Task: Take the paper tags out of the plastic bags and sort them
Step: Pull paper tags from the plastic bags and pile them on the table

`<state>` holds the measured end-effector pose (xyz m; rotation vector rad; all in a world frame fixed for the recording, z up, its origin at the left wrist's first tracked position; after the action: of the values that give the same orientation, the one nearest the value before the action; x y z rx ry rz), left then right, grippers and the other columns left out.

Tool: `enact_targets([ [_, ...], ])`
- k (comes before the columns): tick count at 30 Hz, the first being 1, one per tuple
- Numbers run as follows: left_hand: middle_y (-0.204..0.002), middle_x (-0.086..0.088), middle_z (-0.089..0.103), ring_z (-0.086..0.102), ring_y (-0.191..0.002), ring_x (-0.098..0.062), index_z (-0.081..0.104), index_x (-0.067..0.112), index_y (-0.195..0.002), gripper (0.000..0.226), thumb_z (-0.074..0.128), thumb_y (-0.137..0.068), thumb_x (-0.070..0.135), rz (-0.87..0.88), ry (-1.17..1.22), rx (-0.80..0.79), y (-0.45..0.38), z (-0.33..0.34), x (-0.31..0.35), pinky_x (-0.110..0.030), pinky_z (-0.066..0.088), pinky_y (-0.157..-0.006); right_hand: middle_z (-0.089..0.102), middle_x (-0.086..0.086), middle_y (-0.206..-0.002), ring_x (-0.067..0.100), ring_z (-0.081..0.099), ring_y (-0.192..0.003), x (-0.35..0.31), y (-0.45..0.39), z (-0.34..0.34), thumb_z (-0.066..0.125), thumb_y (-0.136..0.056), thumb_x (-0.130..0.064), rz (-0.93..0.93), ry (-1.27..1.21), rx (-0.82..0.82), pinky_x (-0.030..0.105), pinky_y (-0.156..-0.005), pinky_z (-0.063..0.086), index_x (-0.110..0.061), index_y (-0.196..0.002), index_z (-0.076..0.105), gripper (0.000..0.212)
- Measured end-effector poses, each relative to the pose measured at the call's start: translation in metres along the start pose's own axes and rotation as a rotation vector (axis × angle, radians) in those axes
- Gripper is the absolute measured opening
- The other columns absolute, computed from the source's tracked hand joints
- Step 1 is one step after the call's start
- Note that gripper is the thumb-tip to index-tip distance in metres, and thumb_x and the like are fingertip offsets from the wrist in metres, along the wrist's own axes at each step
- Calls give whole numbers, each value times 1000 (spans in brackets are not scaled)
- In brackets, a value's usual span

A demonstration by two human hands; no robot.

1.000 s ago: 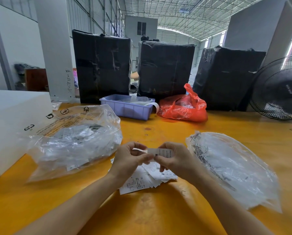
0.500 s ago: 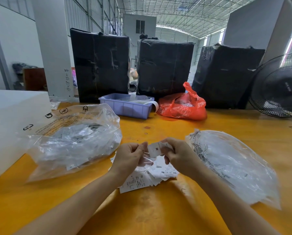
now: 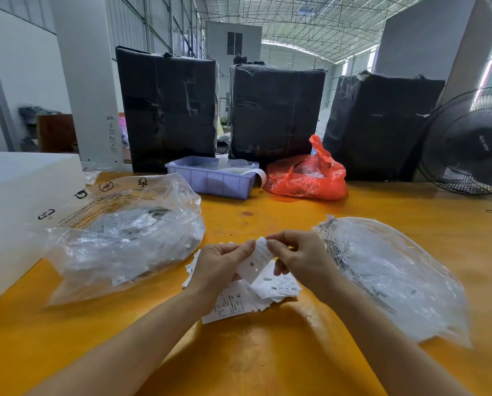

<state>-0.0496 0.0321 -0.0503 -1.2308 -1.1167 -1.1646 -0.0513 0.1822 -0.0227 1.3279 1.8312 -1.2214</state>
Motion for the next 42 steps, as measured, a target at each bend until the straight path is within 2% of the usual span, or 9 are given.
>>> enact_targets([
  [6, -65, 0, 69, 60, -59, -14, 77, 19, -68, 20, 70, -79, 34, -42, 117, 75, -2, -4, 0, -26, 44, -55, 62, -12, -63, -5, 54, -50, -10, 5, 4, 61, -90, -19, -60, 0, 4, 7, -49, 38, -6, -98, 74, 19],
  [11, -77, -7, 73, 61, -68, -17, 77, 18, -72, 19, 70, -75, 35, -23, 164, 60, -2, -3, 3, -26, 46, -57, 62, -21, -70, -4, 56, -65, -15, 9, 15, 65, -87, -21, -168, 101, -99, 13, -56, 42, -12, -106, 71, 21],
  [14, -80, -8, 73, 62, -70, -19, 76, 17, -74, 24, 70, -68, 39, -53, 180, 23, -3, -1, 4, -27, 47, -57, 72, 1, -72, 5, 61, -63, -10, 6, 15, 71, -82, -11, -95, -33, -70, 26, -59, 49, -14, -93, 74, 12],
  [18, -65, -6, 69, 66, -59, -17, 71, 11, -74, 30, 69, -75, 41, -180, 144, -42, -7, -4, 9, -27, 53, -53, 70, 8, -69, 12, 63, -60, 1, 1, 4, 68, -82, -1, 91, -315, 2, 21, -60, 51, -12, -83, 72, 11],
  [22, -69, -4, 71, 65, -54, -7, 71, 6, -79, 10, 75, -74, 14, -131, -33, -93, -9, -15, 17, -18, 50, -49, 69, 12, -71, 14, 63, -59, 2, 1, 3, 69, -80, 0, 164, -420, 5, 21, -57, 51, -7, -84, 71, 8],
  [29, -71, -3, 69, 63, -54, -7, 68, 16, -74, 9, 72, -80, 12, 116, -457, 213, -30, -86, 61, -17, 48, -47, 71, 5, -69, 10, 66, -54, -12, -14, -58, 66, -83, -3, 60, -79, 215, 16, -49, 51, -10, -84, 69, 8],
  [36, -79, -12, 66, 57, -67, -19, 71, -1, -82, 10, 68, -84, 8, 24, -971, 502, -64, -177, 63, -31, 47, -65, 69, 7, -65, 17, 68, -54, 30, -18, -123, 61, -86, 0, 224, 559, 62, 24, -49, 52, -5, -74, 69, 16],
  [39, -94, -19, 68, 61, -82, -32, 71, -2, -91, 14, 66, -85, 9, -20, -1143, 545, -74, -192, 59, -39, 52, -74, 71, 2, -83, 15, 69, -76, 50, -11, -132, 62, -86, -5, 224, 843, 23, 24, -70, 53, -5, -94, 72, 13],
  [42, -91, -18, 62, 57, -84, -34, 67, 1, -101, 20, 62, -88, 16, -63, -1366, 638, -73, -186, 59, -38, 49, -68, 64, 1, -119, 15, 58, -109, 67, -7, -130, 66, -87, -27, 226, 975, -49, 20, -88, 39, -13, -121, 62, 37],
])
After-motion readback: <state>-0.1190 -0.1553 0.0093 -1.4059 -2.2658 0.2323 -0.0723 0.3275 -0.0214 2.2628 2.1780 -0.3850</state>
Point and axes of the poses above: each hand's wrist, its own y-axis away from the middle knuckle, its own z-axis out of the palm, x = y × z, the point moved 4 cm from there along -y, towards the middle knuckle
